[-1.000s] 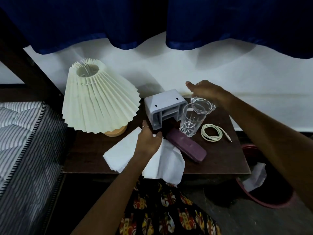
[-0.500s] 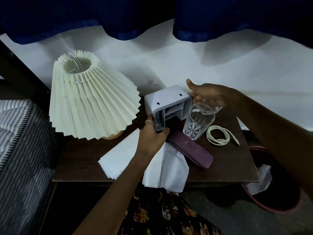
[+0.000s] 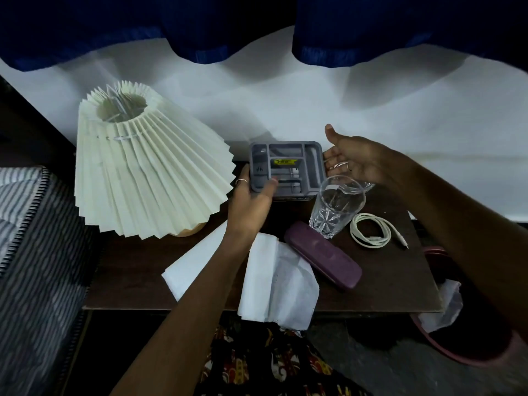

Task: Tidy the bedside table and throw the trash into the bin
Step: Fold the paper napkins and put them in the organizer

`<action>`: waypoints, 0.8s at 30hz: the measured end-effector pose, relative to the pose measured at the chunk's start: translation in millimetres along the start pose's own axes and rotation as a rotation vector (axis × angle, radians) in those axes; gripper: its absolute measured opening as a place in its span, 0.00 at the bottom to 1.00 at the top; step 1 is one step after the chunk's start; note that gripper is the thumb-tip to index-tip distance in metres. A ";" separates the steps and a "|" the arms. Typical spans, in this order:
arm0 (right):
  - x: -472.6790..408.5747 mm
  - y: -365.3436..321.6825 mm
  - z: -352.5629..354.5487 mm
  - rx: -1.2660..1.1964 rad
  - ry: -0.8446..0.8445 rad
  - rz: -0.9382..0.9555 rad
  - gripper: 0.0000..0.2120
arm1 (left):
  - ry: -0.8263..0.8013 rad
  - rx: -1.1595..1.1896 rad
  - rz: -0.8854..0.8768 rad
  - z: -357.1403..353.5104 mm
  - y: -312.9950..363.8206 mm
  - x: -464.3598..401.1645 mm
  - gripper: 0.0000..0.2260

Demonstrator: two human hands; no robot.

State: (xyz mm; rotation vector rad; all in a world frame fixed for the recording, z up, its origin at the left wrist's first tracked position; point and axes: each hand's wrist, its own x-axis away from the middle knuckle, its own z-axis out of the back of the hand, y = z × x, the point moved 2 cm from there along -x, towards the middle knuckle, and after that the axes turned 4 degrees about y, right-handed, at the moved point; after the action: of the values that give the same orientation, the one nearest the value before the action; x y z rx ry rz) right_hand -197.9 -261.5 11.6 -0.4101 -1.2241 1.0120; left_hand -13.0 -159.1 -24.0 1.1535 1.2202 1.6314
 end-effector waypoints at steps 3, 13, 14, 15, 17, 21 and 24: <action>-5.3 2.9 1.0 -0.046 -0.001 -0.010 0.28 | 0.031 0.062 0.067 -2.9 1.9 -4.9 0.23; -30.9 11.7 1.6 -0.183 -0.039 0.027 0.09 | 0.091 0.156 0.127 -13.0 -10.2 -38.9 0.26; -32.8 11.5 1.1 -0.204 -0.050 0.037 0.09 | 0.089 0.163 0.132 -13.9 -11.2 -41.9 0.25; -34.0 11.2 0.0 -0.219 -0.060 0.046 0.08 | 0.091 0.163 0.127 -14.3 -9.2 -42.7 0.24; -38.0 10.4 -1.5 -0.239 -0.066 0.059 0.08 | 0.108 0.166 0.124 -15.5 -8.7 -48.7 0.25; -42.5 6.0 -3.3 -0.257 -0.031 0.089 0.07 | 0.123 0.155 0.136 -19.3 -1.9 -51.9 0.25; -45.6 1.6 -4.3 -0.259 0.007 0.098 0.06 | 0.143 0.129 0.153 -21.2 -3.6 -57.6 0.26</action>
State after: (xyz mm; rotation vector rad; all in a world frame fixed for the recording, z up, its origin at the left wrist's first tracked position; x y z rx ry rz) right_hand -194.6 -296.8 -17.4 -0.6810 -1.3444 0.9361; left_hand -16.6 -217.7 -42.1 1.2540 1.3730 1.7966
